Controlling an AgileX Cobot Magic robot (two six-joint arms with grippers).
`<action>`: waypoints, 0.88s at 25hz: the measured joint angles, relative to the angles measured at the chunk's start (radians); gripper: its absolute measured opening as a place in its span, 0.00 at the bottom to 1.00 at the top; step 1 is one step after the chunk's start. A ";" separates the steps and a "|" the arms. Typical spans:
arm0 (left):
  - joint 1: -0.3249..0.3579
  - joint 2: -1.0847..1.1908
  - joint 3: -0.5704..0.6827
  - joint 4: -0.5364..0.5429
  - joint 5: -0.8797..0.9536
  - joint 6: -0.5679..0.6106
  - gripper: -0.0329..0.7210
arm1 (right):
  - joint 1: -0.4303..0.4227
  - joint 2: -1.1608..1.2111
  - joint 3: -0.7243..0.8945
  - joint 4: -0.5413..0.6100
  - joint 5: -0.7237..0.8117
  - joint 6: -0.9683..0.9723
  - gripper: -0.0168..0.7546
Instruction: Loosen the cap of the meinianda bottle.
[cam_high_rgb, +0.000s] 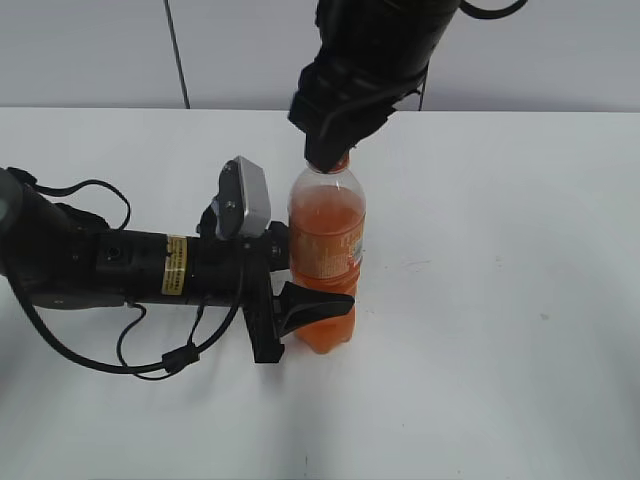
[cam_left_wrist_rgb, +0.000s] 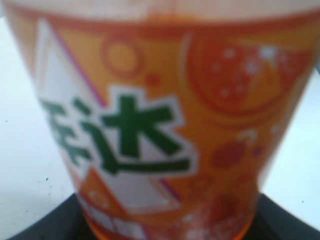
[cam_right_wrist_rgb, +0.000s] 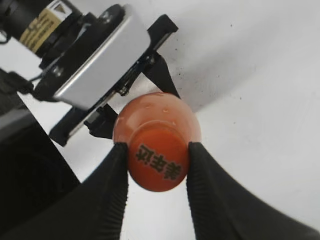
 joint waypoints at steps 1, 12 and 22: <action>0.000 0.000 0.000 0.001 0.000 0.000 0.57 | 0.000 0.000 0.000 0.001 0.000 -0.121 0.37; 0.000 0.000 0.000 0.008 -0.001 0.007 0.57 | 0.000 0.000 -0.001 0.005 0.001 -0.984 0.37; 0.000 0.000 0.000 0.004 0.000 0.004 0.57 | 0.000 -0.035 0.000 0.049 0.000 -0.838 0.67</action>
